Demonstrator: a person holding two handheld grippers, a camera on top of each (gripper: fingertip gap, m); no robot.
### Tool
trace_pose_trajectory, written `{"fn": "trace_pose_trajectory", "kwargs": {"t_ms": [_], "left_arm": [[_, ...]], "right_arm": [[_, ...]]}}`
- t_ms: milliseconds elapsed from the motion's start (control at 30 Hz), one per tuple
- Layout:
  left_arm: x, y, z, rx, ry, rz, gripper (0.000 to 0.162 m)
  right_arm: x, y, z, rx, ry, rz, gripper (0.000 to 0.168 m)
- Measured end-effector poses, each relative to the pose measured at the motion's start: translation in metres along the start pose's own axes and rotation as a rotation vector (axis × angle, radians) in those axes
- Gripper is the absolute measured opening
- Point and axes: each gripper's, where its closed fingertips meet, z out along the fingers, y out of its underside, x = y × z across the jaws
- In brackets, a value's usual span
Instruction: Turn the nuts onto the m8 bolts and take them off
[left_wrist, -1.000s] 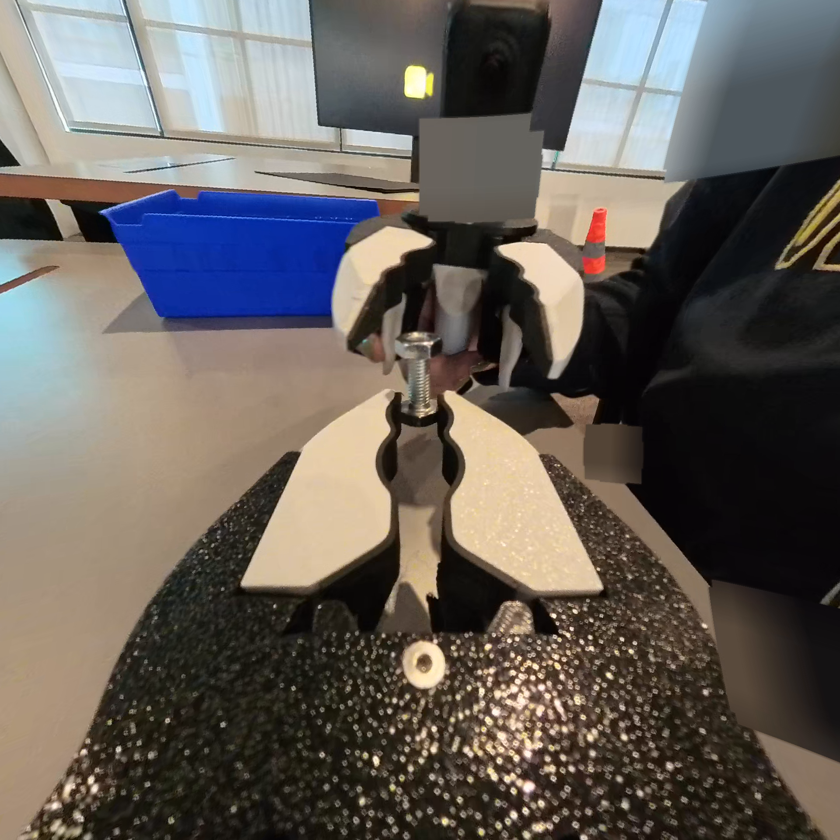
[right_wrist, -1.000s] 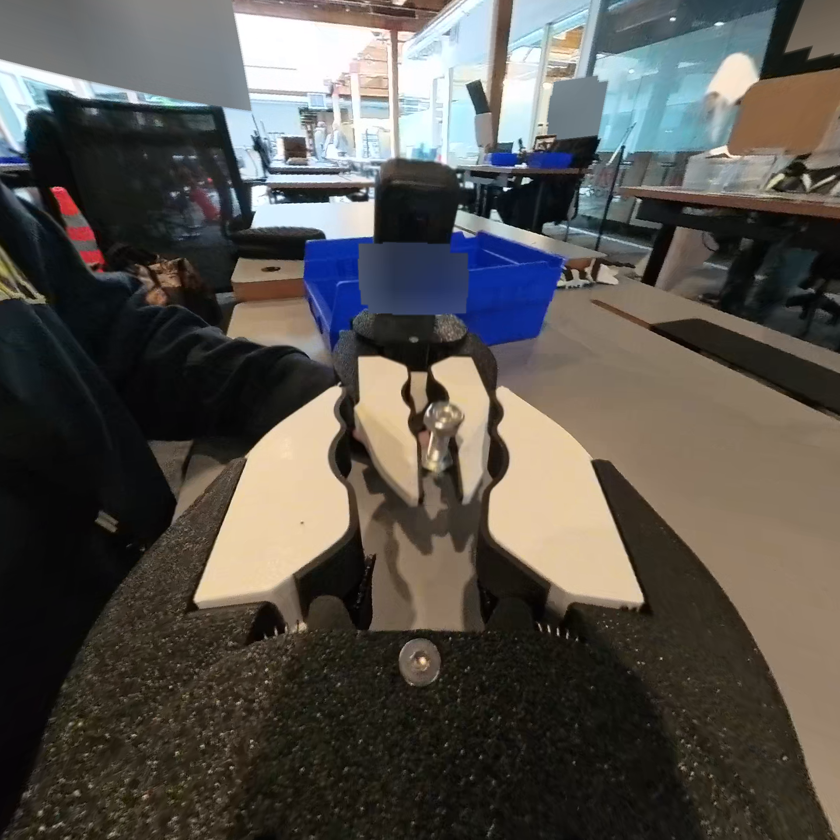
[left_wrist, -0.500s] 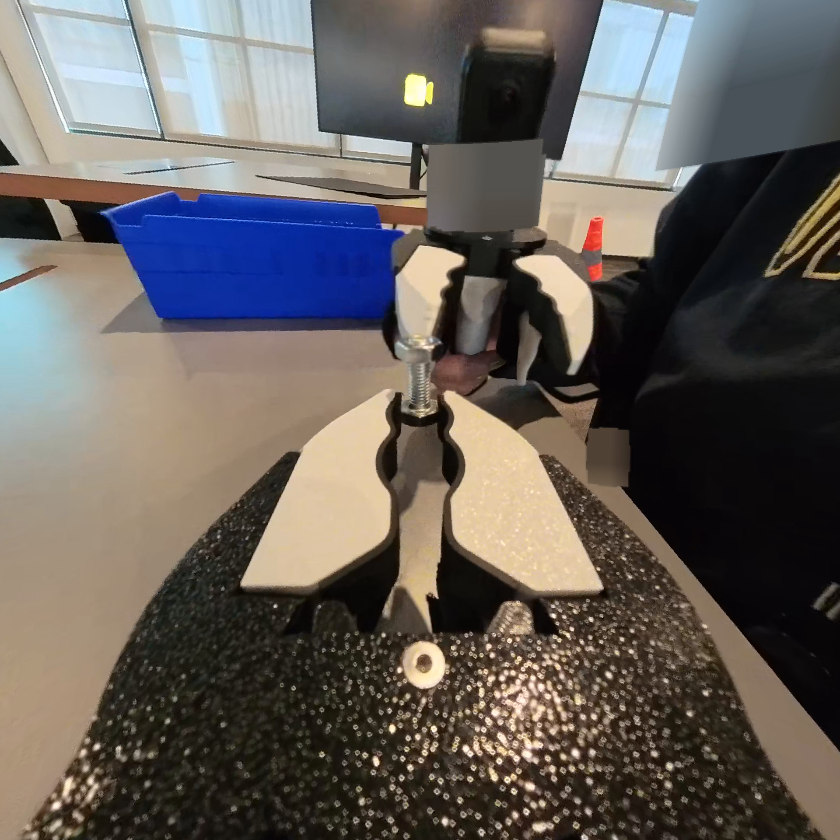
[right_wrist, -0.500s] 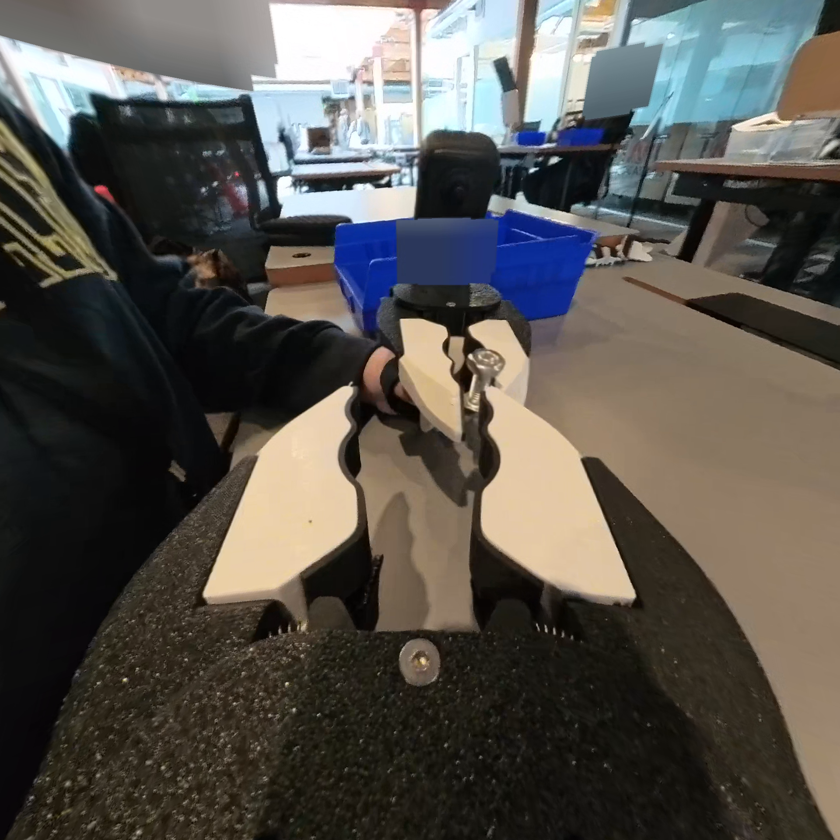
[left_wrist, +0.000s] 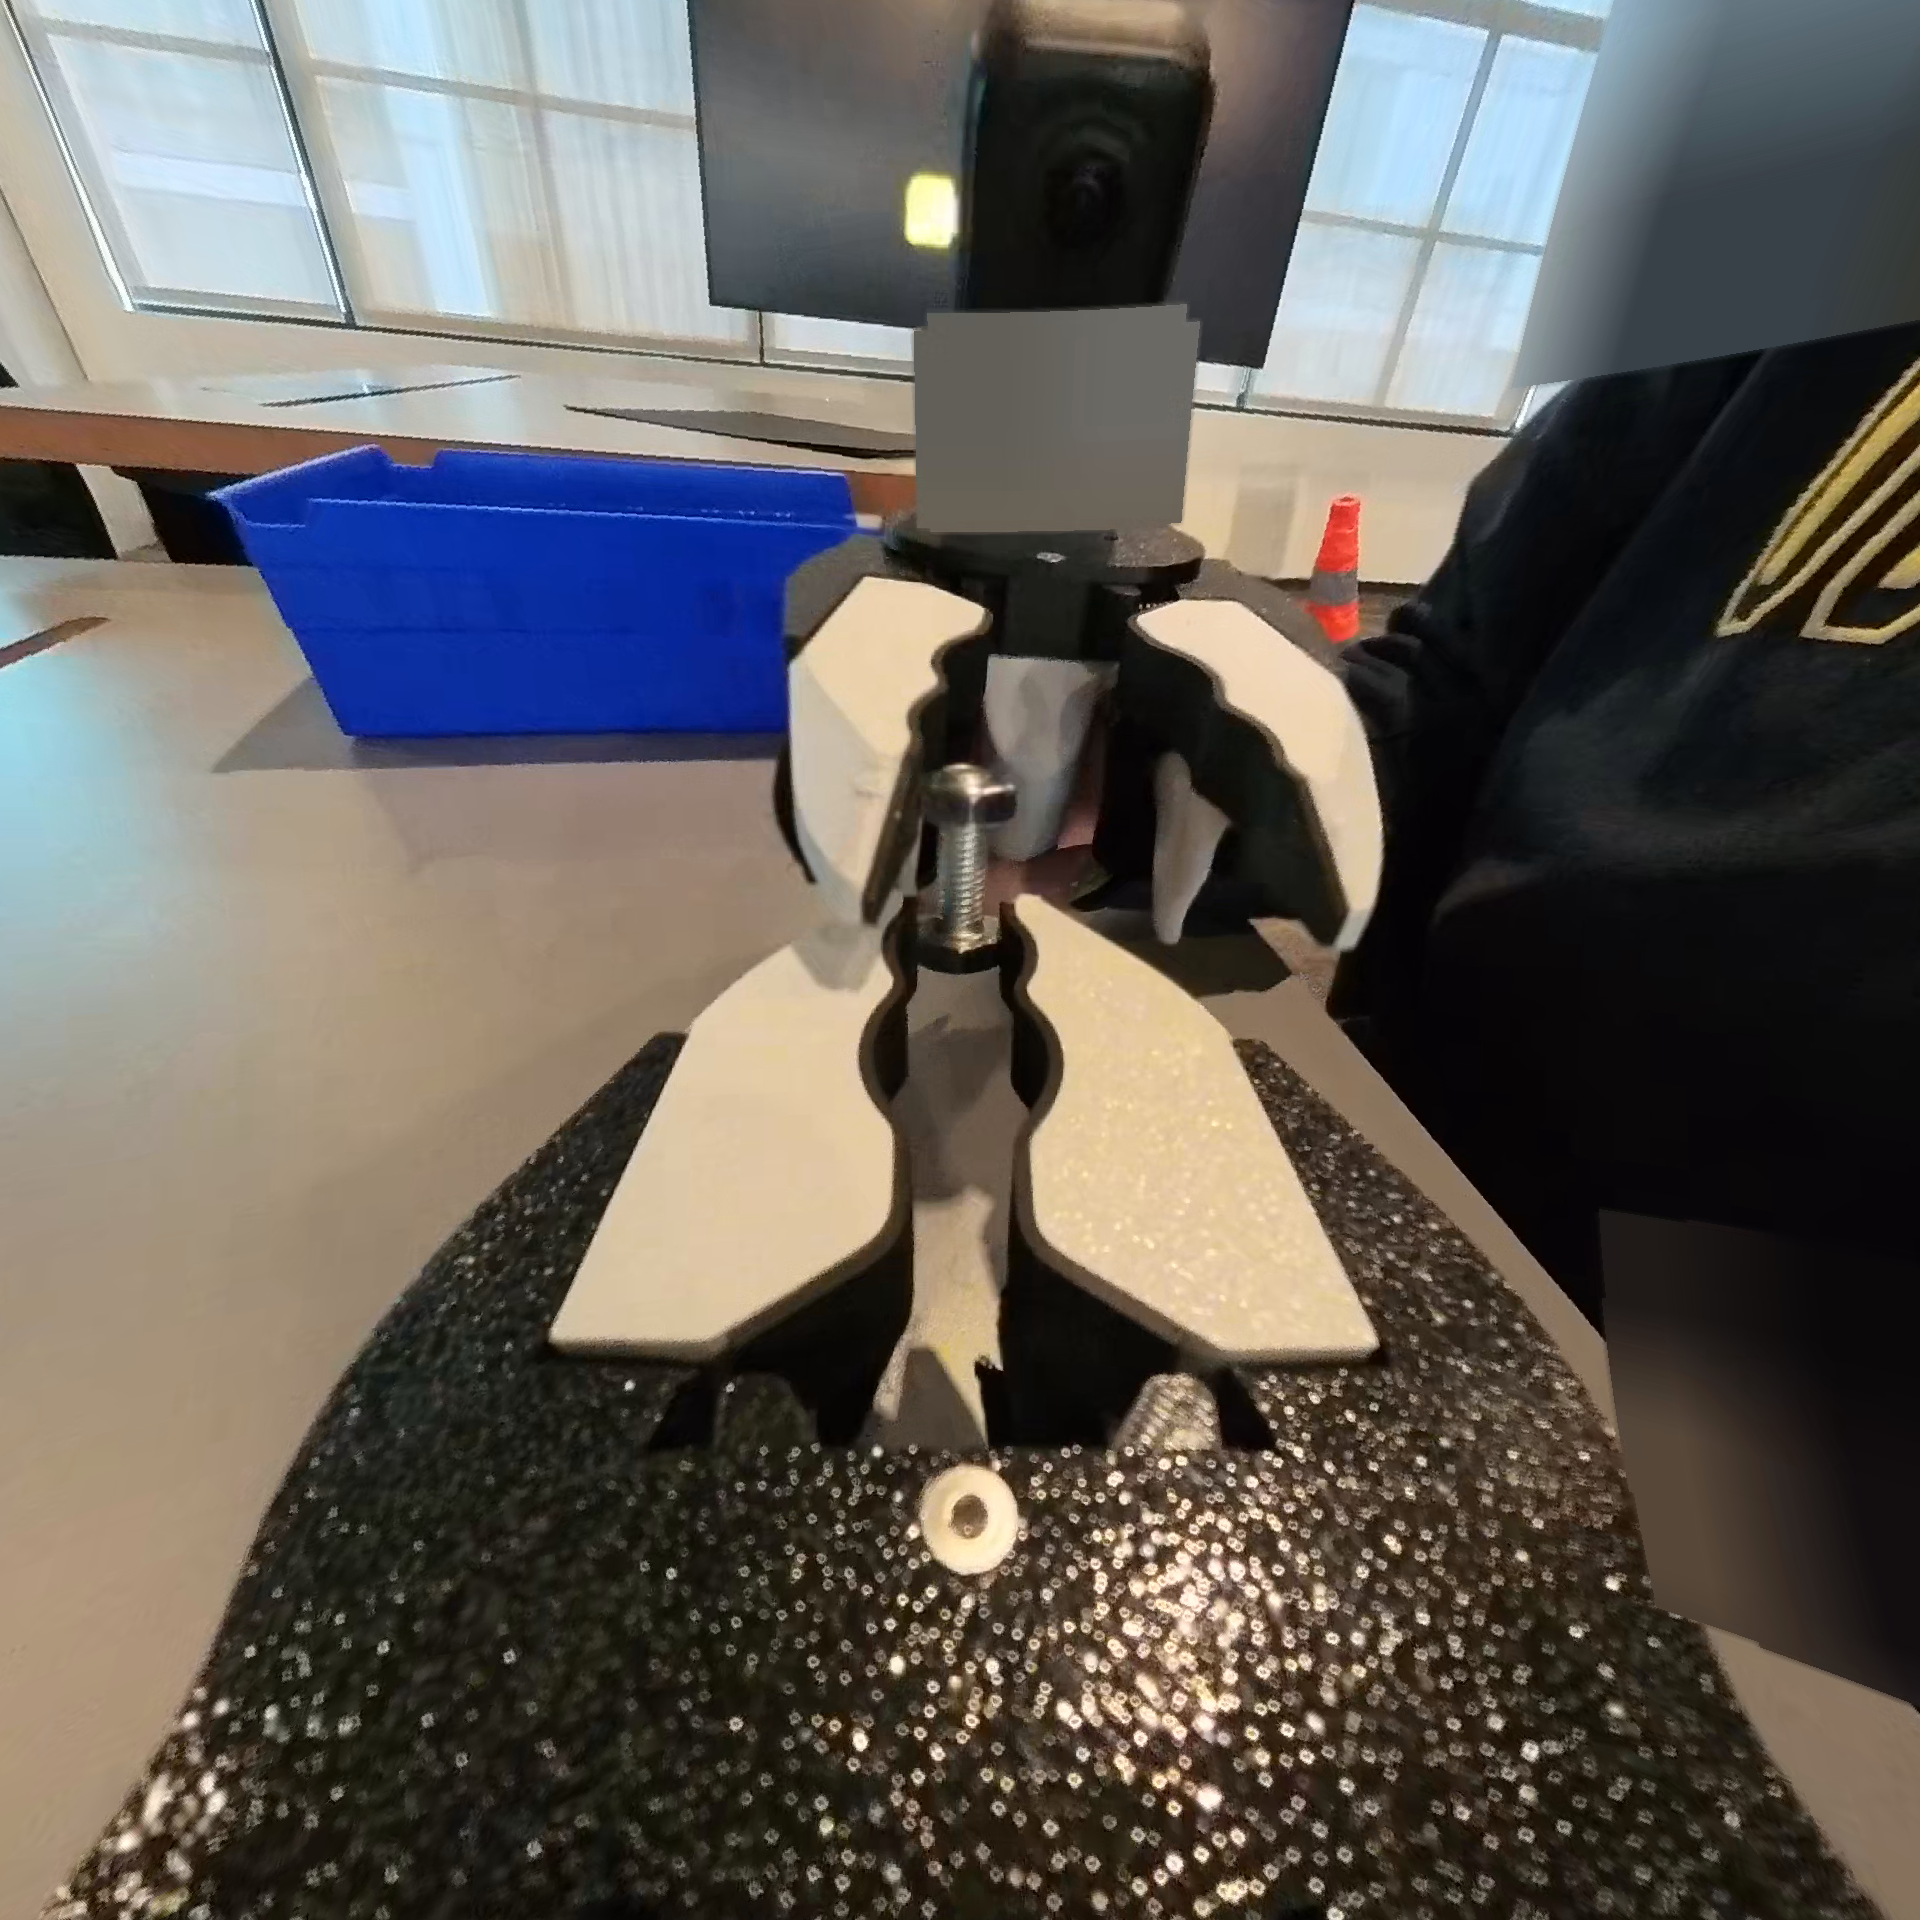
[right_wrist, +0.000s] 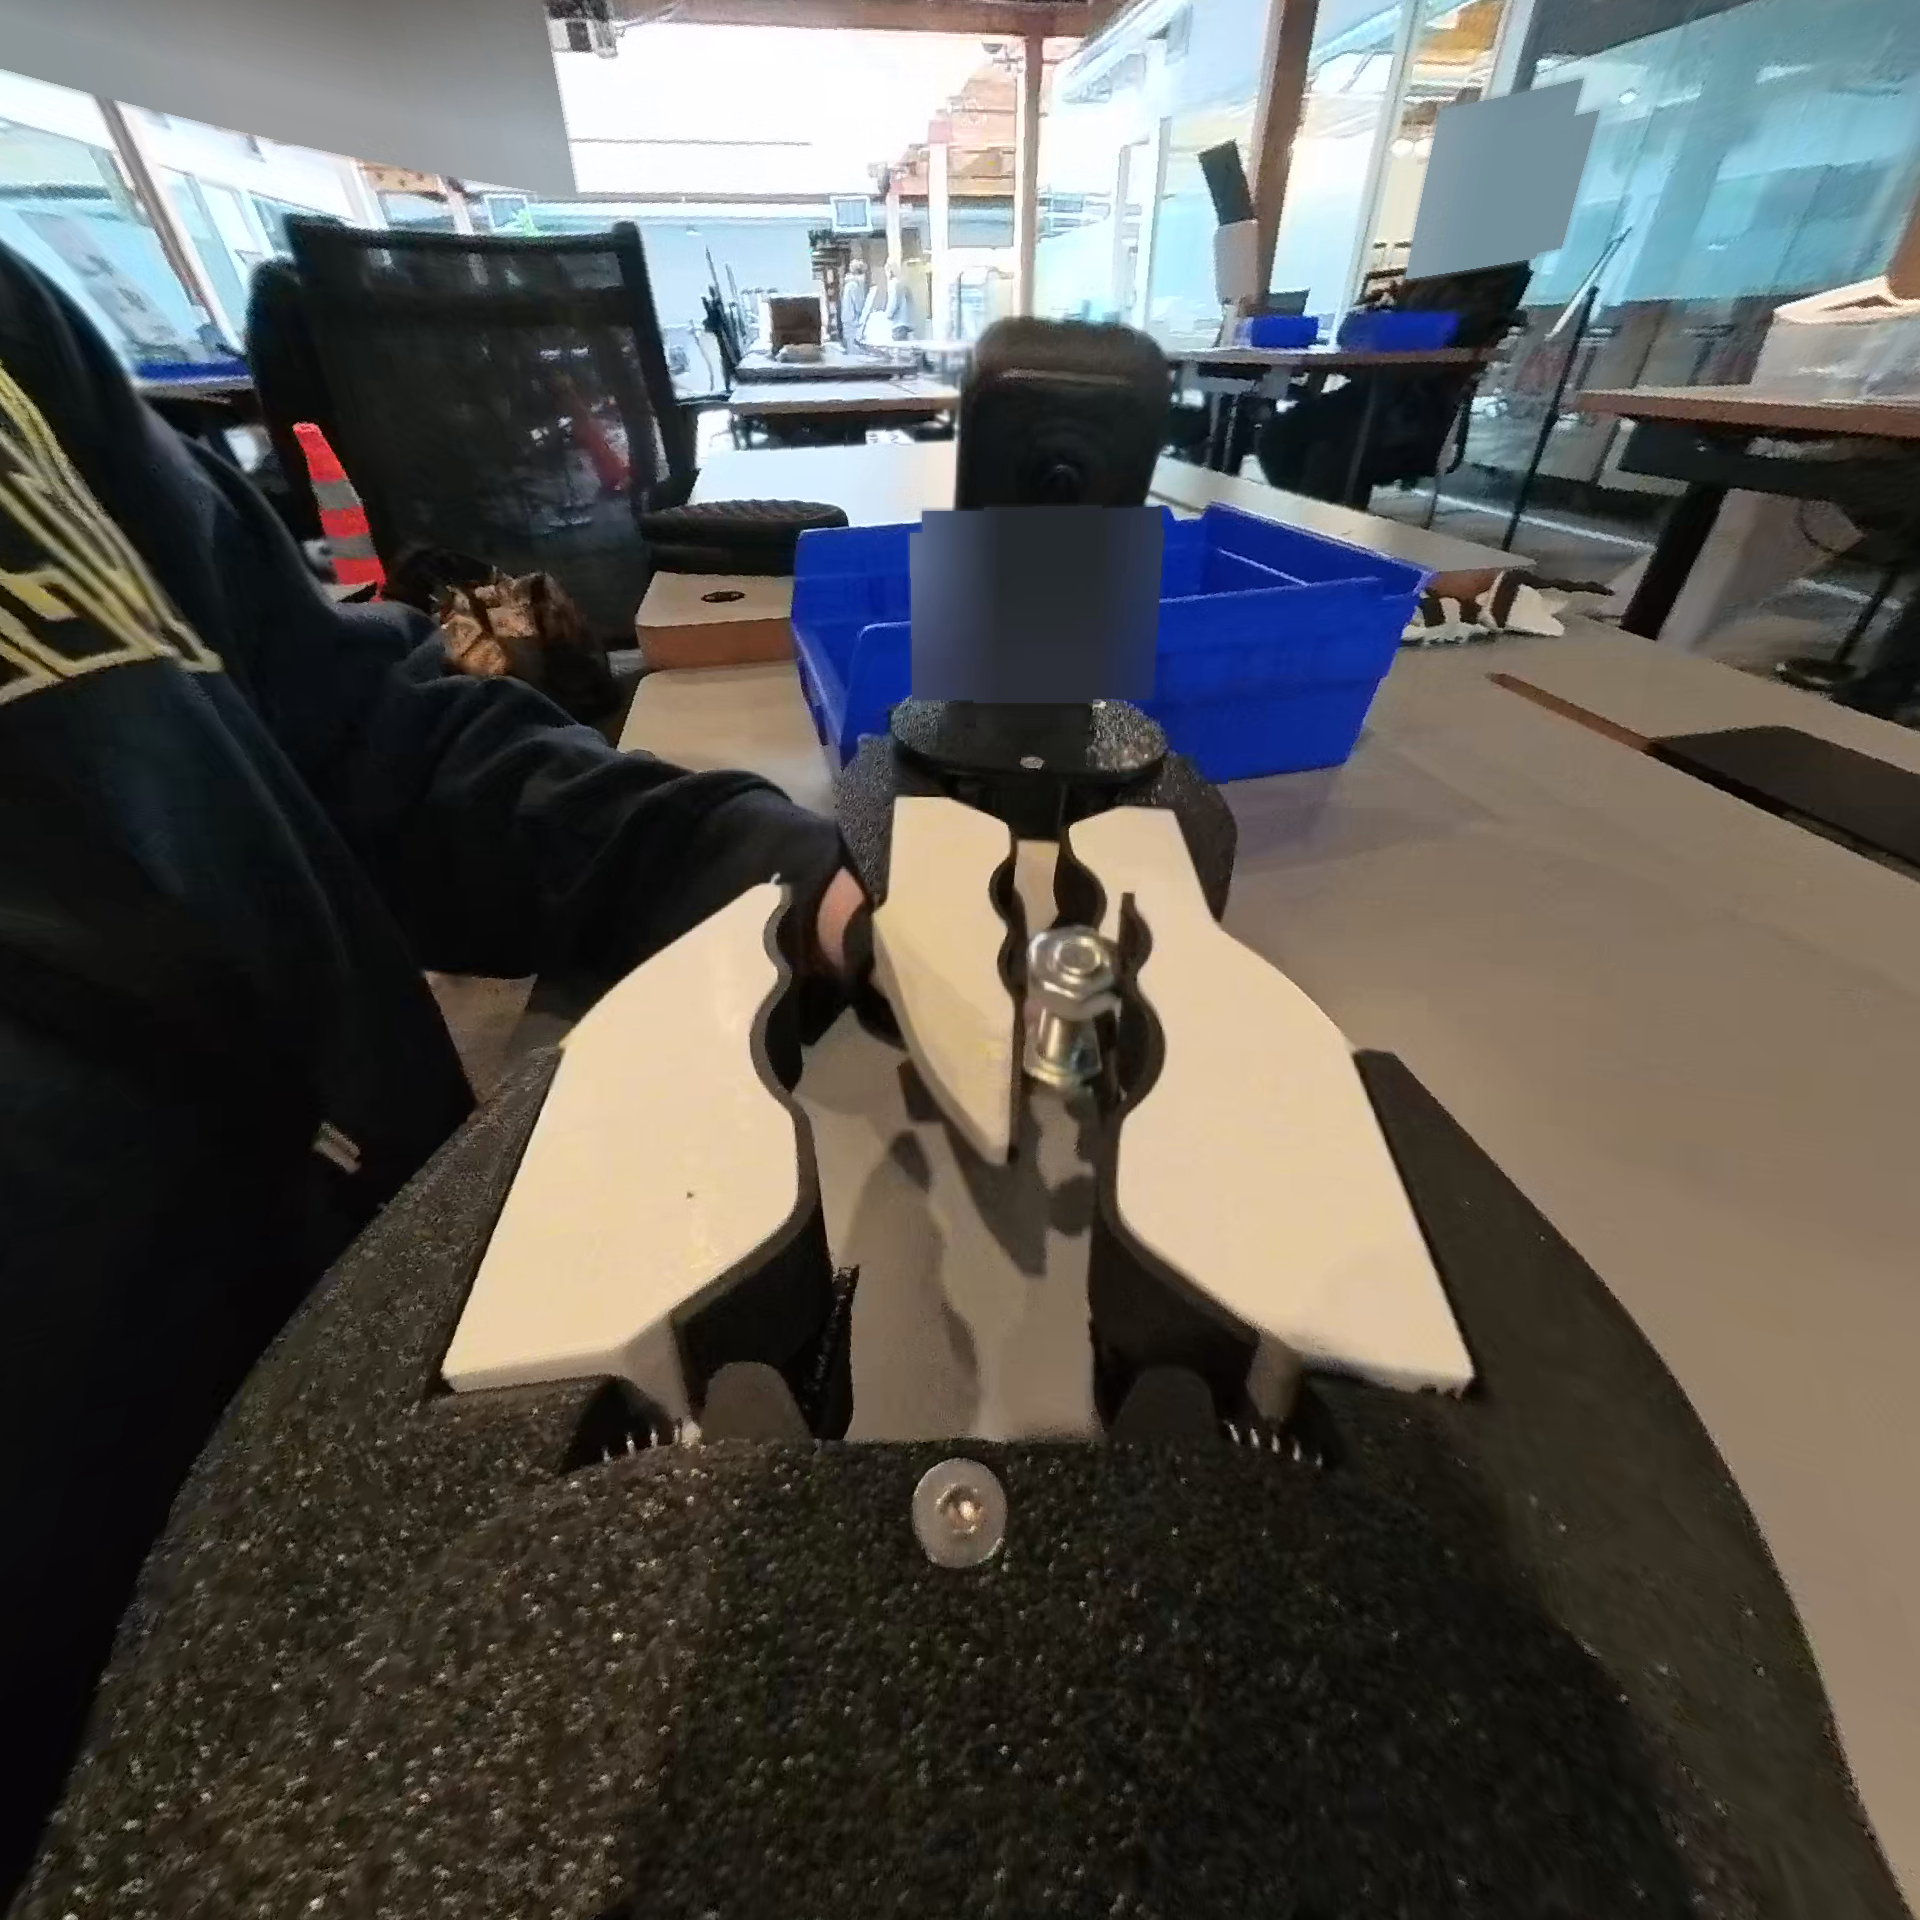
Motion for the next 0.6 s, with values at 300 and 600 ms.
{"fn": "trace_pose_trajectory", "kwargs": {"t_ms": [300, 600], "left_arm": [[0.001, 0.004, 0.003, -0.033, 0.003, 0.009, 0.014], [0.003, 0.004, 0.003, -0.032, 0.009, 0.012, 0.014]], "right_arm": [[0.004, 0.002, -0.035, 0.043, 0.128, 0.046, 0.055], [-0.001, 0.003, -0.004, -0.010, 0.031, 0.021, 0.057]]}}
